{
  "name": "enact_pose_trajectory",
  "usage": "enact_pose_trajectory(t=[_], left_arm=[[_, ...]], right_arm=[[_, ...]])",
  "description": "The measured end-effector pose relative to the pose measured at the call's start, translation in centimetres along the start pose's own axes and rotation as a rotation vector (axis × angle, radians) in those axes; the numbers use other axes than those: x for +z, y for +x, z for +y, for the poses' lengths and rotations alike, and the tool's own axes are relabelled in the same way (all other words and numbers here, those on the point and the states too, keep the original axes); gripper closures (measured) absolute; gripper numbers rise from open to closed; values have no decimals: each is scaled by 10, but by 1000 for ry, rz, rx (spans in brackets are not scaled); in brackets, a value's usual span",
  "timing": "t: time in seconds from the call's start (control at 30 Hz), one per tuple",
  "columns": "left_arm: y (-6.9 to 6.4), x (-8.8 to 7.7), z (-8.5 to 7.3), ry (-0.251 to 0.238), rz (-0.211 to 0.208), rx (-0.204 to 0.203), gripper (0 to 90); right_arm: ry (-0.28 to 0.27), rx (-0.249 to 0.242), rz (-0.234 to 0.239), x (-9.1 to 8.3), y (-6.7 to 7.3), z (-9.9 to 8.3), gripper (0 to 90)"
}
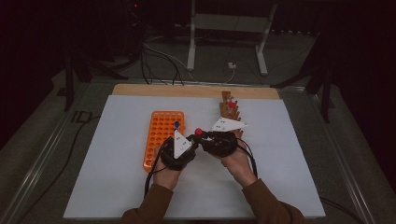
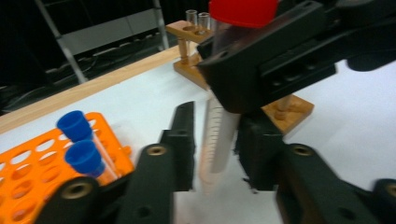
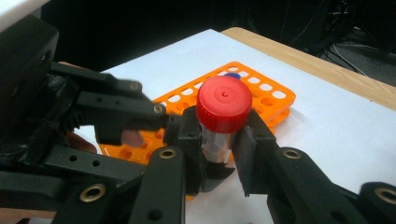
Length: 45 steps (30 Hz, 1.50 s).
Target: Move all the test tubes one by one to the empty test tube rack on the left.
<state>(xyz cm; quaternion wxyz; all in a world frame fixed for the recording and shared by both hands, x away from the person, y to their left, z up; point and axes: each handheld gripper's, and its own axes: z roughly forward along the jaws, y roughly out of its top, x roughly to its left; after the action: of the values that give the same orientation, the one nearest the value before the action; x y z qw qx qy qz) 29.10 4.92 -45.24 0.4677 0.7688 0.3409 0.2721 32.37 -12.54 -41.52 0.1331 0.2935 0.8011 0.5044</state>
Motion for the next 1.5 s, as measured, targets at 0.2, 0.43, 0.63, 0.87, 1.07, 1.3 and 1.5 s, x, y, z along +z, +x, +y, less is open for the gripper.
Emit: enact_pose_trajectory(t=[0.2,0.43,0.63,0.87,1.07,1.3,1.5], left_arm=[[3,1,-1,13,-7,-26,745],[13,-3,-4,5,-1,-60,747],[21,-7,-7,-10,3,-86,747],[31,-12,-12,-14,17,-97,747],[41,-16,-17,-17,36,-102,746],[48,-14,-24,-5,51,-104,746],[50,-10,-29,4,50,-114,744]], right_arm=[[-5,-6,4,-3,-1,0,630],[-38,14,7,-13,-9,0,354],[-17,11,-92,-17,-15,-8,194],[-23,48,-152,-24,-27,-20,81],[-36,60,-169,-32,-33,-27,16],[-47,67,-169,-39,-36,-31,16],[-48,67,-166,-39,-37,-33,16]])
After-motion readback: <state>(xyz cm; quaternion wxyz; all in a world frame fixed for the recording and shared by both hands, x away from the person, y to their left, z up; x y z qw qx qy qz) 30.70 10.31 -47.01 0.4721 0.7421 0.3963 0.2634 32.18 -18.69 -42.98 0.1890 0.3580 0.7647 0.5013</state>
